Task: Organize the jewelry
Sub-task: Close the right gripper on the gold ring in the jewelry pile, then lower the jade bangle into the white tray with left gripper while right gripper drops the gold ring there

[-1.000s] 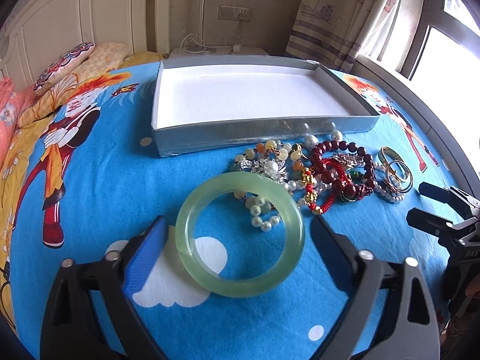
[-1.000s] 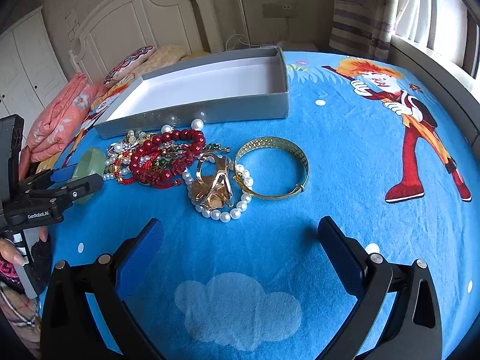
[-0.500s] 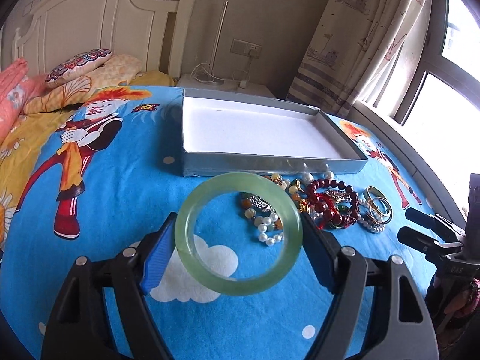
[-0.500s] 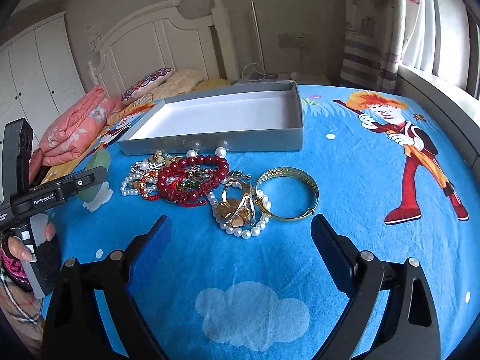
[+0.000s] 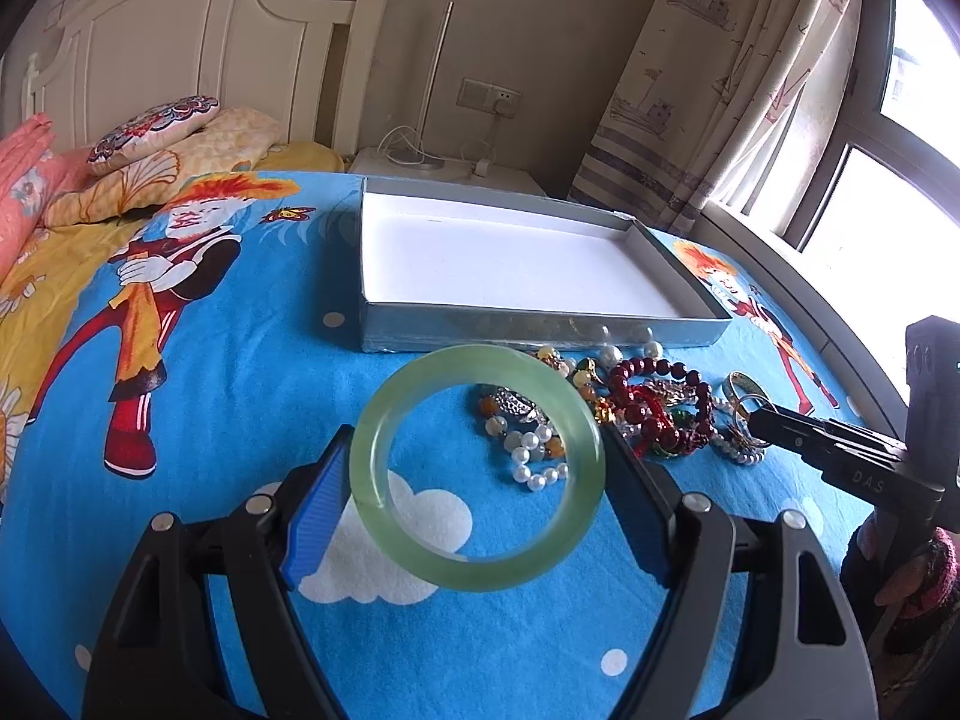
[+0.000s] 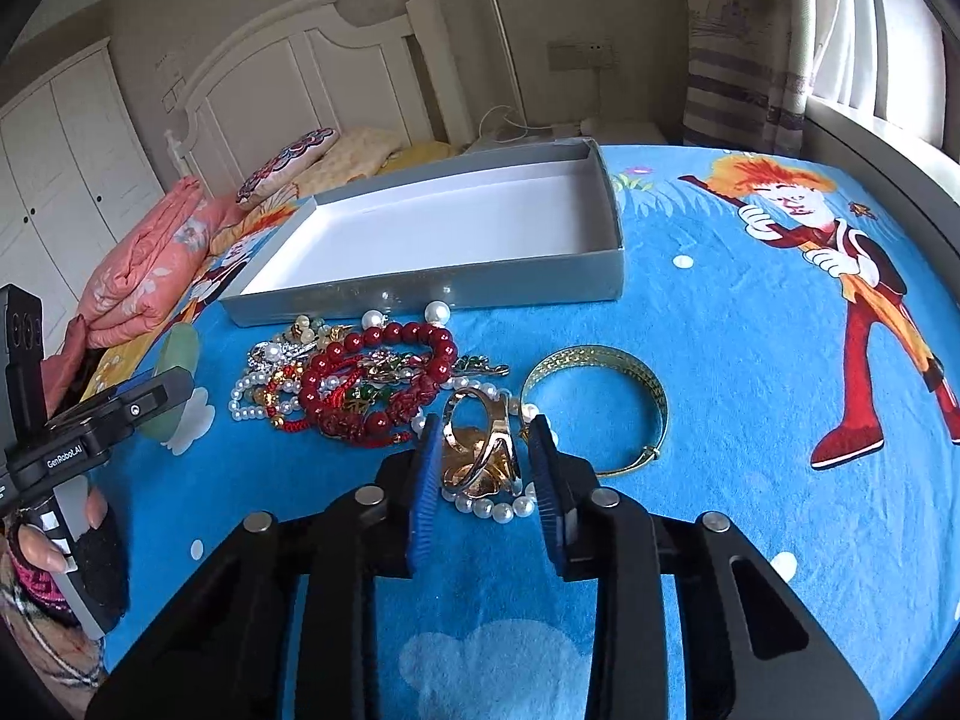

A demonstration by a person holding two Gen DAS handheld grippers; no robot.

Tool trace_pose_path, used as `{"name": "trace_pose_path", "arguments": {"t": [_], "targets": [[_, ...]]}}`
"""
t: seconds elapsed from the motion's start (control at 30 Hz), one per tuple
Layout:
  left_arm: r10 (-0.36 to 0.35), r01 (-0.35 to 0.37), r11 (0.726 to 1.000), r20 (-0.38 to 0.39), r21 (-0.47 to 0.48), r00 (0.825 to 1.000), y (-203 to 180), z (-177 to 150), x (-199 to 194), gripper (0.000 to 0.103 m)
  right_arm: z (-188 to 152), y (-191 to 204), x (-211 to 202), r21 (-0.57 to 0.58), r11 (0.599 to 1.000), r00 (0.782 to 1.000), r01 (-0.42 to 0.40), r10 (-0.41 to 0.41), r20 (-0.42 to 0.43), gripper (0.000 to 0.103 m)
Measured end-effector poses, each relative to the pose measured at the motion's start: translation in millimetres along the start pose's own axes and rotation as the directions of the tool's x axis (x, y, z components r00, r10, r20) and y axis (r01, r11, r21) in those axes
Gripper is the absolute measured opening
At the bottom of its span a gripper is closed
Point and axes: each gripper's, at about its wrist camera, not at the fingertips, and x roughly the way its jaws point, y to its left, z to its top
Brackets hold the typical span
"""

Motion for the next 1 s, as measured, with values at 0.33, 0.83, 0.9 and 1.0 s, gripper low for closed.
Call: {"name": "trace_pose_path", "arguments": {"t": [0.33,0.83,0.9,1.0], "targets": [[0.000,0.000,1.000,0.001,-0.001,1.000,1,0,0,0.078,-3,-3,-20,0.004,1.000,0.995,-0.021,0.021,0.100,0.010],[-0.003,0.003,1.000,-0.001,0.000,1.000,0,-1,1,0.078,-12,18,-12,-0.101,0.994,0.999,-0.027,0.029,0.017,0.017],[-0.003,0.003,1.000,-0.002,0.000,1.000,0,-1,1,0.078,-14,17,-17,-0.105,0.991,0.996,-0.087,0.090,0.026,0.014],[-0.003,0.003,1.000,-0.002,0.000,1.000,0,-1,1,0.078,-17,5,-26,-0.033,0.968,0.968,-0.249,0.250,0.037,0.010]]}}
